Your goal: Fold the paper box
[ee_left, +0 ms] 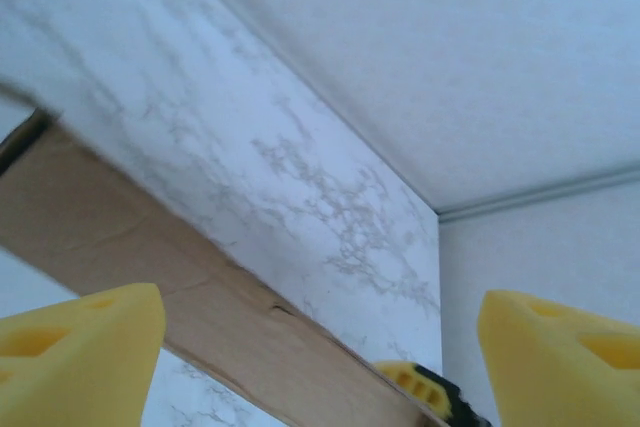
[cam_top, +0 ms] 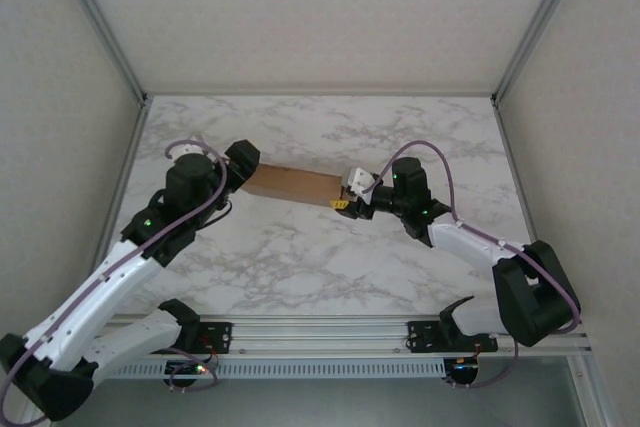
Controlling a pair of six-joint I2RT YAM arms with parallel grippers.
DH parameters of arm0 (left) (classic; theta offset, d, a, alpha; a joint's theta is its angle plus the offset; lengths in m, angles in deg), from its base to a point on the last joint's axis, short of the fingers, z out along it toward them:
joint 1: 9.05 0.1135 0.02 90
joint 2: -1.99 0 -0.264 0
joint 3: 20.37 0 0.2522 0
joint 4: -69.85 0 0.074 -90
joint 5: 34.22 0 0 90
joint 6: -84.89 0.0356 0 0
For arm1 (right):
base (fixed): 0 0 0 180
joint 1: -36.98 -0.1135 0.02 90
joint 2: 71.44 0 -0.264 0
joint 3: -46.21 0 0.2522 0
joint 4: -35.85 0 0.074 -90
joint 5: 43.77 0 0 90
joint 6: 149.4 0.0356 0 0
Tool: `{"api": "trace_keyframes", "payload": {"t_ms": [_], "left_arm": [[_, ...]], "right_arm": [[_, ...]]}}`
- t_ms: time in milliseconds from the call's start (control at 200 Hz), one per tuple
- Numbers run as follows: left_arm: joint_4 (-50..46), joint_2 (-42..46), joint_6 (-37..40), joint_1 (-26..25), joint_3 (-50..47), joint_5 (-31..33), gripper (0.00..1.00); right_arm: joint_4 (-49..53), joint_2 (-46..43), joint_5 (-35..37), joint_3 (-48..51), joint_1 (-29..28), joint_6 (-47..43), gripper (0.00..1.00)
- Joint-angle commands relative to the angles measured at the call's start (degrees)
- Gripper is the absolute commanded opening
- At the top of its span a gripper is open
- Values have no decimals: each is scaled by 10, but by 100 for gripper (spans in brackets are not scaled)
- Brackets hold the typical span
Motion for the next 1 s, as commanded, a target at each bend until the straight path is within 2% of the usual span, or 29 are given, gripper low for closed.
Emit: {"api": "trace_keyframes", "payload": {"t_ms": [0, 30, 80, 145, 210, 275, 325, 381, 456, 491, 731, 996], "left_arm": [[44, 39, 175, 3, -8, -16, 75], [43, 45, 212, 2, -6, 6, 72], [36, 43, 255, 9, 3, 49, 60], [35, 26, 302, 27, 13, 55, 53], [39, 2, 317, 54, 14, 33, 56], [49, -23, 319, 83, 9, 9, 63], [53, -44, 319, 113, 6, -20, 63], [63, -66, 327, 146, 1, -62, 64], [94, -96, 321, 201, -9, -161, 66], [103, -109, 315, 215, -7, -184, 68], [176, -166, 263, 224, -26, -276, 74], [217, -167, 224, 237, -53, -311, 74]], "right_arm": [[63, 11, -56, -31, 6, -12, 43], [85, 13, -59, -39, 8, -20, 43], [108, 17, -65, -45, 12, -30, 43], [114, 18, -77, -45, 22, -30, 43], [124, 23, -88, -50, 29, -28, 43], [147, 28, -92, -59, 32, -37, 43], [172, 32, -92, -69, 35, -45, 41], [188, 37, -98, -76, 39, -44, 41], [197, 44, -100, -80, 43, -49, 40], [200, 49, -100, -82, 43, -52, 41], [186, 76, -85, -78, 48, -46, 52], [158, 80, -54, -71, 48, -17, 73]]}}
